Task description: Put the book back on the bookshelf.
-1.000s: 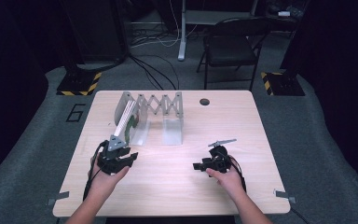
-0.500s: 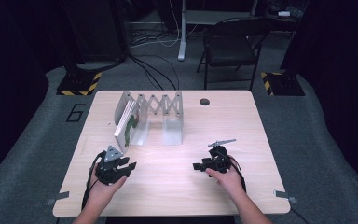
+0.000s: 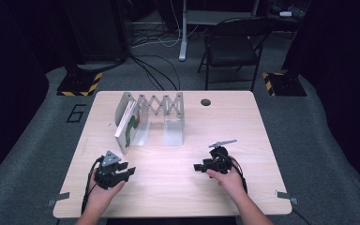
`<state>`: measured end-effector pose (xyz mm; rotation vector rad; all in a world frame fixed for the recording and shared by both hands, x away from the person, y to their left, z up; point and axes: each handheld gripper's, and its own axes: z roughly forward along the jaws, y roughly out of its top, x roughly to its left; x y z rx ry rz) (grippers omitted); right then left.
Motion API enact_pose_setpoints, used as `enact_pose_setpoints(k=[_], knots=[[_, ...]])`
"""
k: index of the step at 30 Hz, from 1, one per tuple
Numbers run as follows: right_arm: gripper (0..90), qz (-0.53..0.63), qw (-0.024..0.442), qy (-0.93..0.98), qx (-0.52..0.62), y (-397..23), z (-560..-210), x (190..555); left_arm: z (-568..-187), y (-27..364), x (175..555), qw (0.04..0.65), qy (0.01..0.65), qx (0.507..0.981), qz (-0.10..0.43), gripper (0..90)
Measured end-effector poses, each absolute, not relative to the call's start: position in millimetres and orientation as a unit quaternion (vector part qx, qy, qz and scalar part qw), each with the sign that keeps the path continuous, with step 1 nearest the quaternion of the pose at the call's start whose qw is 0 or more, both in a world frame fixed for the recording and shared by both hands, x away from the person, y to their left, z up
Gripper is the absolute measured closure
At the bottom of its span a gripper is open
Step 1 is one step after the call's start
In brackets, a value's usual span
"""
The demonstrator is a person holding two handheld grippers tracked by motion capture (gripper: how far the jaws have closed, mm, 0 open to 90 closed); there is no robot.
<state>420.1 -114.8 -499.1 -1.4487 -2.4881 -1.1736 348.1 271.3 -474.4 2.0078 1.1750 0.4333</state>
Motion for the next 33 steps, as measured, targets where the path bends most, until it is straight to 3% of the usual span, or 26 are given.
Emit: enact_pose_setpoints(k=[15,33], knots=[[41.3,-0.377,0.017,-0.801,-0.465,-114.2,-499.9,420.5,-496.4,269.0,355.5,0.358,0.451,0.804,0.15,46.4],[41.2,-0.367,0.017,-0.806,-0.464,-110.7,-503.6,421.5,-501.1,257.2,362.1,0.337,0.417,0.826,0.173,44.0]])
